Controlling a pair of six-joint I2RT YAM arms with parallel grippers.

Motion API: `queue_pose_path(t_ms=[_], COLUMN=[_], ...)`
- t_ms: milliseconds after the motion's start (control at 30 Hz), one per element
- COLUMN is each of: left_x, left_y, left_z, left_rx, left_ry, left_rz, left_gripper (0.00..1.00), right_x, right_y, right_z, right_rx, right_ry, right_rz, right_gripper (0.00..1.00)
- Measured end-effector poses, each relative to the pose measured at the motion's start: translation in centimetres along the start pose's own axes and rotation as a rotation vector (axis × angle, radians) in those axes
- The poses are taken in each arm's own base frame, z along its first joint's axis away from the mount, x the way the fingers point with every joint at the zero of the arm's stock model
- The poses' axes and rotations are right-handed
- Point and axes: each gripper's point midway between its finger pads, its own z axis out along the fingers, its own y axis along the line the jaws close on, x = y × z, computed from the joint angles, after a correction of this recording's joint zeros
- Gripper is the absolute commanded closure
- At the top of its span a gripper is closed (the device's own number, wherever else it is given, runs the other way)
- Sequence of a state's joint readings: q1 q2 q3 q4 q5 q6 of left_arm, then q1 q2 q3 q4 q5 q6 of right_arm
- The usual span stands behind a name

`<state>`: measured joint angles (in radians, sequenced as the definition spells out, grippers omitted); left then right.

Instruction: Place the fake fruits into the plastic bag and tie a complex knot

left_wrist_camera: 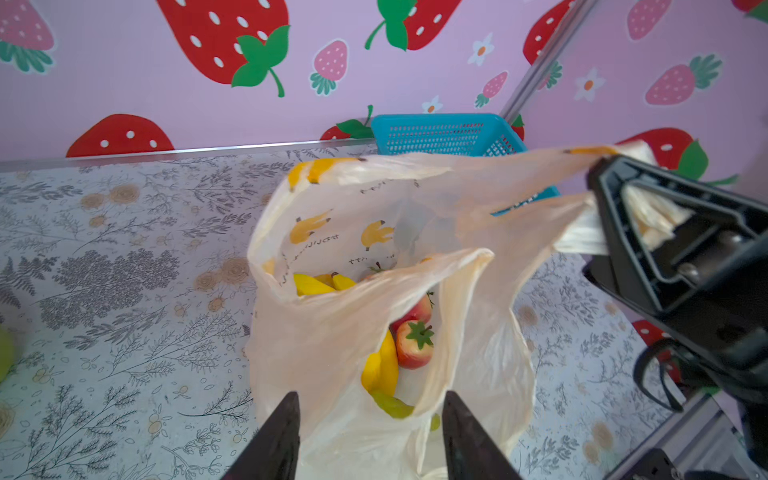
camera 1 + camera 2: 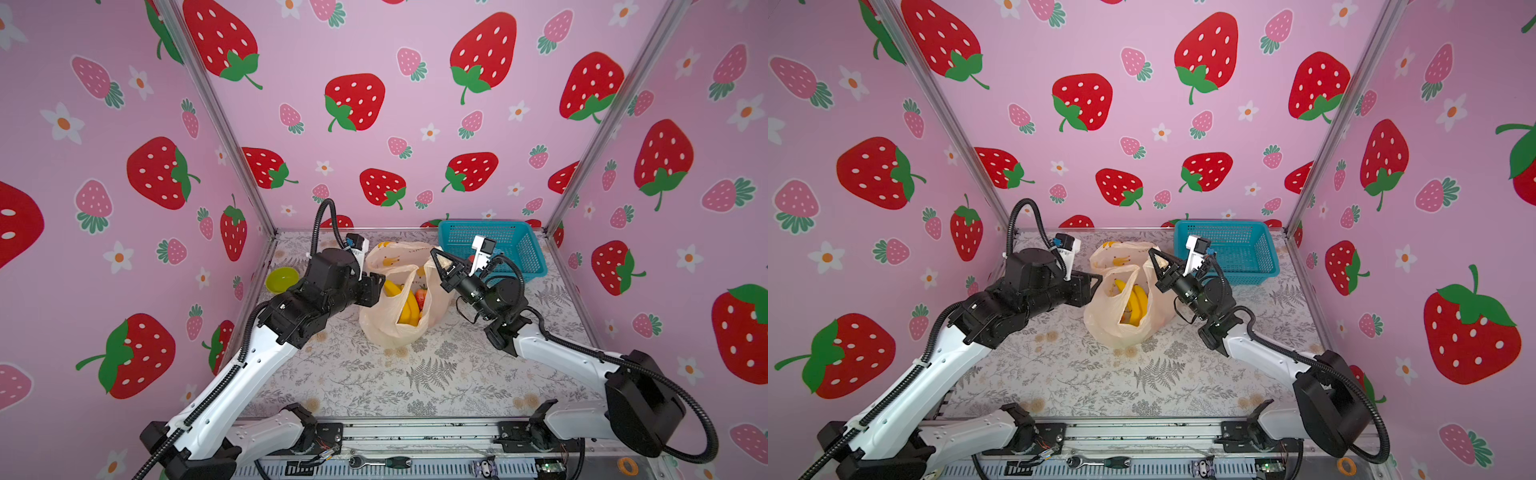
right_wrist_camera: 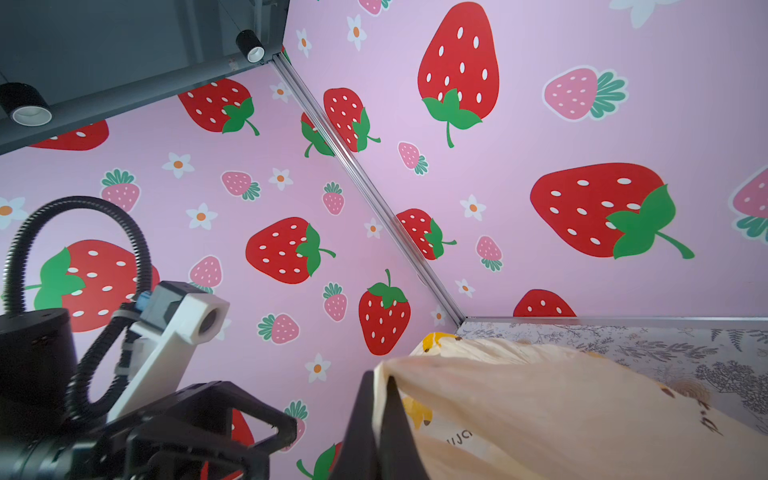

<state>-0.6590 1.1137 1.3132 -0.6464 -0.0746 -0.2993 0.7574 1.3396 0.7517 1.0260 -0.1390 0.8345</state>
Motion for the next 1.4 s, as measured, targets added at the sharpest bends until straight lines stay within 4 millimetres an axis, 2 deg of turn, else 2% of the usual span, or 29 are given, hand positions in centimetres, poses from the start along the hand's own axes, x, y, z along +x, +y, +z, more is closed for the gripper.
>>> queue_pose_path(t_ms=[100,200,333,467,700,900,1167,1400], left_x=[0.6,0.9,0.3,-1.5,-2.8,-1.7,-0.9,-0.3], left_y=[-1.9,-3.0,-3.5,-3.2,-1.0,1.1,0.4,1.2], left_z=[0.2,0.7,2.1,3.8,7.4,10.5,12.6,13.3], left_rx=[0.043,0.061,0.017,-0.059,-0.19,-0.224,-0.178,-0.218], left_ry=[0.013,0.023,0.044,0.044,0.123,0.254,0.334,0.377], left_rz=[0.059,0.127,0.247,0.349,0.481,0.508,0.522,0.539], left_gripper=[0.43,0.34,0.25,0.21,0.27,0.33,0.35,0.43], right_x=[0.0,0.0,-0.3,-1.0,-1.0,-1.4,-2.2,-2.1], right_y=[-0.1,-0.4,-0.7,-0.7,-1.0,-1.4,-1.3,-1.6], right_z=[0.3,0.5,0.2,0.0,-0.3,-1.1,-1.8,-1.9], right_rx=[0.012,0.027,0.042,0.041,0.039,0.047,0.046,0.051], right_ry=[0.014,0.03,0.038,0.023,0.025,0.017,-0.004,-0.002], right_rz=[-0.014,-0.029,-0.042,-0.047,-0.037,-0.035,-0.042,-0.041], right_gripper=[1.0,1.0,1.0,1.0,1.0,1.0,1.0,1.0])
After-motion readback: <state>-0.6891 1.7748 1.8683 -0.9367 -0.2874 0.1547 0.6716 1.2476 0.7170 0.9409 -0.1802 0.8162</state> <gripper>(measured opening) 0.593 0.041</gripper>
